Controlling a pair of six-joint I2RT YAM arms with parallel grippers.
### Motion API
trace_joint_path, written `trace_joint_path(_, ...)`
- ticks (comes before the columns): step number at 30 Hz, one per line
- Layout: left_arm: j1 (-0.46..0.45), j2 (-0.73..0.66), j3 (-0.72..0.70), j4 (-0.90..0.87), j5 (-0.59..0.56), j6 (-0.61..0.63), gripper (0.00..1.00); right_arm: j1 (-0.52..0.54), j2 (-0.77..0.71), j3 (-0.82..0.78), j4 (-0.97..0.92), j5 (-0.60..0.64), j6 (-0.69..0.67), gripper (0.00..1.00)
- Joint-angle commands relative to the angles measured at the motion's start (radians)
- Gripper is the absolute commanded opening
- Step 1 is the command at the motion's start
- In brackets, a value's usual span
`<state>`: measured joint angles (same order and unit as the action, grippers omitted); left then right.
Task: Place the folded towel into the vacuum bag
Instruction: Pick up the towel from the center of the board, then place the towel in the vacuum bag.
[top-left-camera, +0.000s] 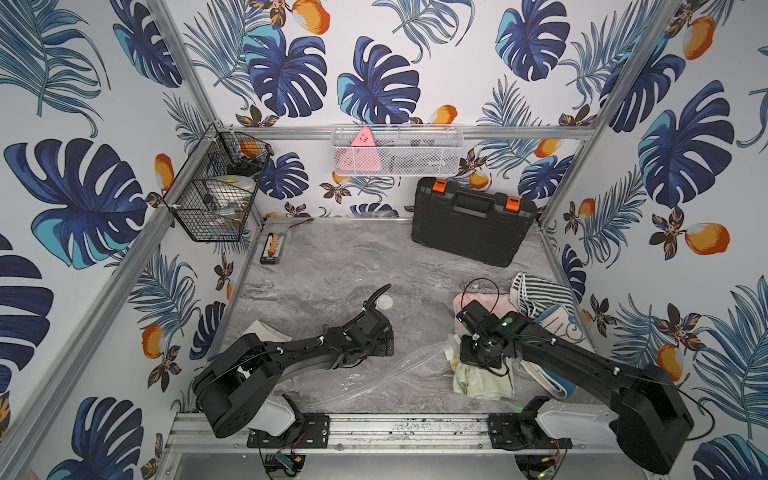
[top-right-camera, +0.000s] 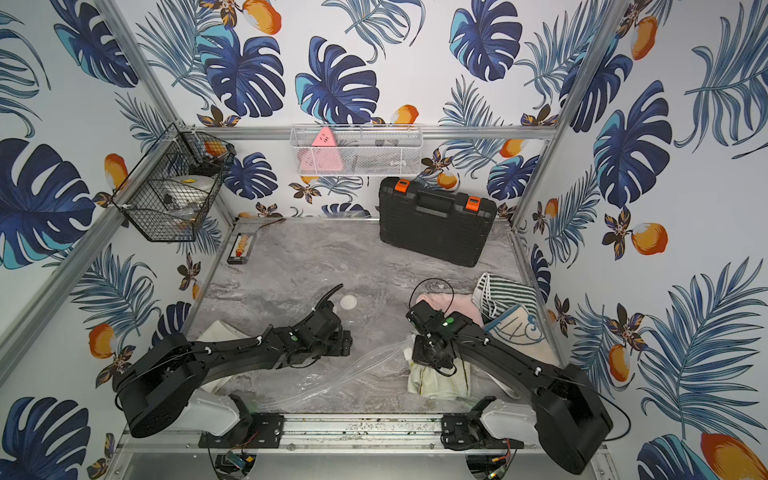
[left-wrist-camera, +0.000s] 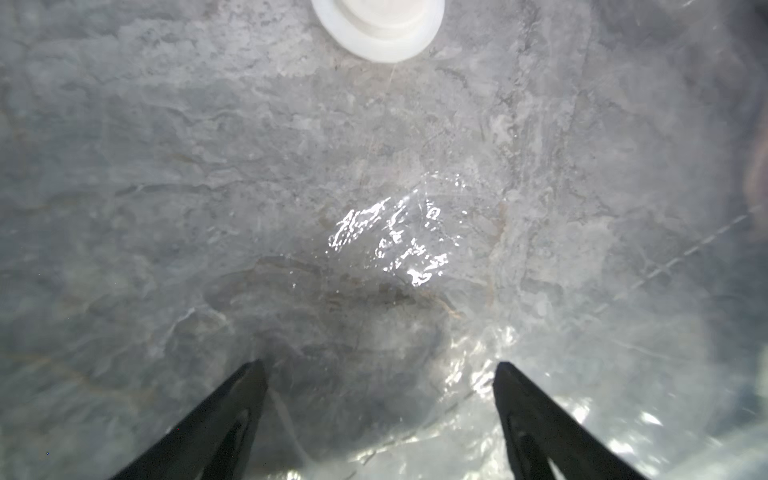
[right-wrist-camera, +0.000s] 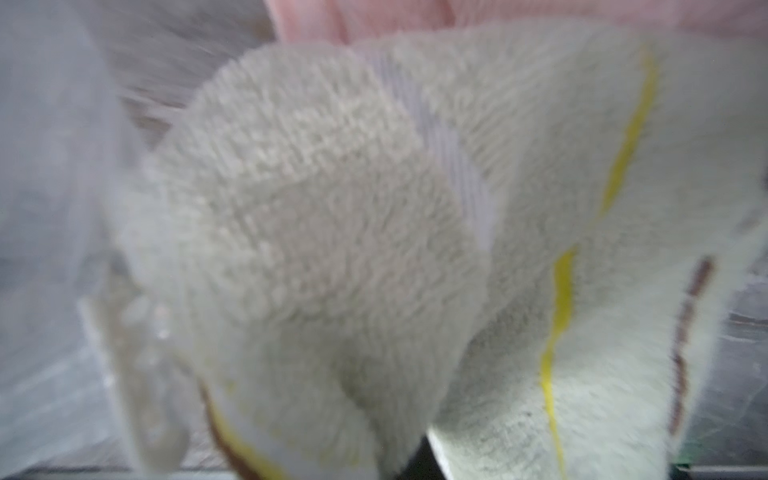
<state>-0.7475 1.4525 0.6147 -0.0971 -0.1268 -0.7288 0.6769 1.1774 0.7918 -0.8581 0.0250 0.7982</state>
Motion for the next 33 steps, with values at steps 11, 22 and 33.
trace_joint_path(11, -0.024, 0.137, 0.028, -0.101, -0.027, 0.08, 0.89, -0.061, -0.058, 0.463, -0.251, 0.072, -0.257, 0.05)
trace_joint_path(22, -0.068, -0.017, 0.05, -0.1, 0.059, 0.059, 0.88, 0.121, 0.162, 0.544, -0.254, 0.101, -0.251, 0.06)
trace_joint_path(33, 0.224, -0.308, -0.002, -0.147, 0.34, -0.033, 0.87, 0.249, 0.496, 0.352, 0.305, -0.114, -0.11, 0.32)
